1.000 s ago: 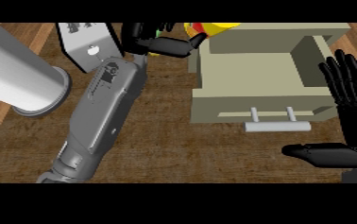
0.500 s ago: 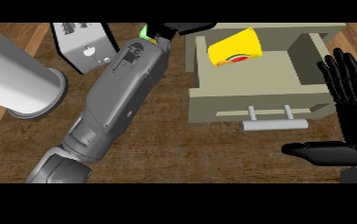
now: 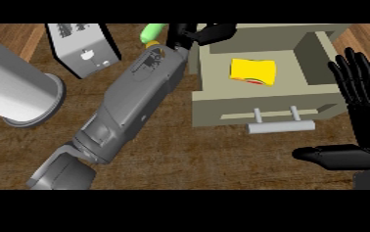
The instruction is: Pick up the cup, place it into the drawer and close the drawer
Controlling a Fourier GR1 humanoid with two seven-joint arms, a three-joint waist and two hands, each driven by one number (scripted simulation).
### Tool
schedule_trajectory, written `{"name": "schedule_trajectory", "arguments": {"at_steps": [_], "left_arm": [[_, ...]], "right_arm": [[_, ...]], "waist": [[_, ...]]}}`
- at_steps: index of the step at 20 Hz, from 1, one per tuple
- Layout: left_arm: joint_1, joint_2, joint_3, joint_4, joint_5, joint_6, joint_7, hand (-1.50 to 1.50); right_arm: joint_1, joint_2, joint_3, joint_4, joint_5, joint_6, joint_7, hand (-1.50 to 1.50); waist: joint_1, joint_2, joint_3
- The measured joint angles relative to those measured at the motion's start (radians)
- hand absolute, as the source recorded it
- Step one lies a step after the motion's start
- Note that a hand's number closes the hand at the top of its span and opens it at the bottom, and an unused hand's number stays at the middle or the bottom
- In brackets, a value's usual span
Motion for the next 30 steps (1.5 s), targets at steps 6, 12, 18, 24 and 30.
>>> {"name": "schedule_trajectory", "arguments": {"at_steps": [6, 12, 18, 24, 30], "left_arm": [[-0.02, 0.0, -0.122, 0.066, 0.044, 0.044, 0.029, 1.5], [-0.034, 0.0, -0.251, 0.092, 0.078, 0.077, 0.083, -1.5], [-0.021, 0.0, -0.359, 0.098, 0.088, 0.133, 0.107, -1.5], [-0.017, 0.0, -0.372, 0.058, 0.134, 0.183, 0.035, -1.5], [-0.032, 0.0, -0.335, 0.023, 0.19, 0.189, -0.025, -1.5]], "right_arm": [[-0.011, 0.008, 0.007, 0.013, 0.001, -0.001, -0.007, -1.5], [-0.023, 0.002, 0.006, 0.035, -0.002, 0.012, -0.025, -1.5], [-0.025, -0.003, 0.006, 0.001, -0.013, 0.013, 0.002, -1.5], [-0.04, 0.011, 0.006, 0.001, -0.099, 0.047, 0.023, -1.5], [-0.035, -0.024, 0.008, -0.033, -0.182, 0.119, 0.065, 1.5]], "waist": [[-0.01, 0.003, 0.0], [-0.029, 0.008, 0.001], [-0.035, 0.008, 0.001], [-0.029, 0.009, 0.0], [-0.006, 0.002, 0.0]]}}
